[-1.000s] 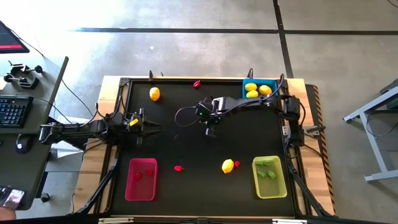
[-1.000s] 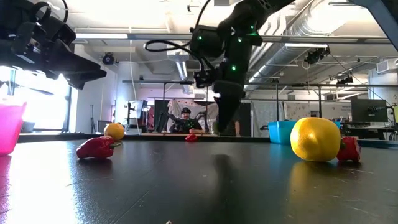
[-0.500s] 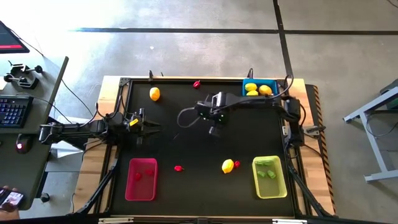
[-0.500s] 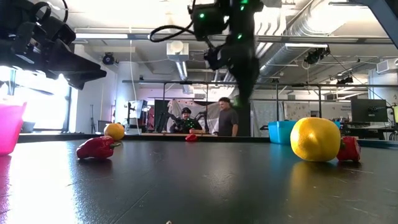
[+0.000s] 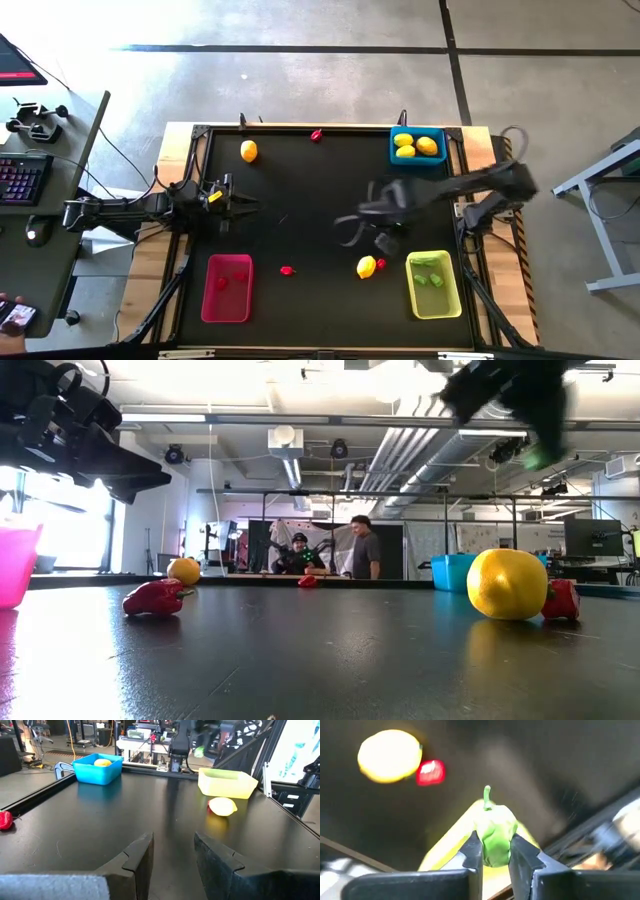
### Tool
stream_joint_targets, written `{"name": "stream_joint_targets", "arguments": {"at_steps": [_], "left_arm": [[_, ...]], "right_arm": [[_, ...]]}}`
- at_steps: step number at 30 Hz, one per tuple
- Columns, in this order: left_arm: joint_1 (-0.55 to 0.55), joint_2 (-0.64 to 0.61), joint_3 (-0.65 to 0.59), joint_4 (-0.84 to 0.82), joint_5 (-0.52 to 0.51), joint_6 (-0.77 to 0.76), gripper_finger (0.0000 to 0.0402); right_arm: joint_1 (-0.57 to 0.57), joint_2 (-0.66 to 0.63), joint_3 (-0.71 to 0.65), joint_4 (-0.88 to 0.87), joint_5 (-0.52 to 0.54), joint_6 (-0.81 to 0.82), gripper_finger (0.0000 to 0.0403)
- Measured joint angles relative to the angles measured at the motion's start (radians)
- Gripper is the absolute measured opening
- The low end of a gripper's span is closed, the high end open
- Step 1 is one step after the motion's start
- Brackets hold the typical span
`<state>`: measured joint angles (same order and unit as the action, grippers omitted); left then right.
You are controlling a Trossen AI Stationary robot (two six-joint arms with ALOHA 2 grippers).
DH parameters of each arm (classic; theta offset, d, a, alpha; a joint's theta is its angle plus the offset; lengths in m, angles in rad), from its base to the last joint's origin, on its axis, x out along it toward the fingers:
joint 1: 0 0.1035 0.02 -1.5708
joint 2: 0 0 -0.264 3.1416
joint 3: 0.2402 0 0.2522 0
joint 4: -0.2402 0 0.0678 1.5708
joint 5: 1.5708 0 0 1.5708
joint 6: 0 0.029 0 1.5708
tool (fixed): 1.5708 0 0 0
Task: Sort produce into baskets
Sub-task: Put the green chili pepper into the yellow bin
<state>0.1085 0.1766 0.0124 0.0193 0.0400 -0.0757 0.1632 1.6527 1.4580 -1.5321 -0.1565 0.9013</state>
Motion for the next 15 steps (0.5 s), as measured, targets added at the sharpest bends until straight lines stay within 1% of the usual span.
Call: {"name": "stream_joint_targets", "arguments": {"at_steps": [4, 7, 11, 15], "left_arm": [[0.0, 0.0, 0.0, 0.0, 0.0, 0.0, 0.0126], [0.0, 0.0, 0.0, 0.0, 0.0, 0.0, 0.0126], [0.0, 0.0, 0.0, 0.0, 0.0, 0.0, 0.0126], [0.0, 0.0, 0.0, 0.0, 0.0, 0.0, 0.0126]], "right_arm": [[0.125, -0.152, -0.106, 0.083, -0.037, 0.304, 0.0041], [0.219, -0.218, -0.188, 0.178, -0.039, 0.511, 0.0041], [0.321, -0.242, -0.291, 0.295, -0.039, 0.721, 0.0041], [0.386, -0.241, -0.372, 0.403, -0.065, 0.887, 0.004]]}}
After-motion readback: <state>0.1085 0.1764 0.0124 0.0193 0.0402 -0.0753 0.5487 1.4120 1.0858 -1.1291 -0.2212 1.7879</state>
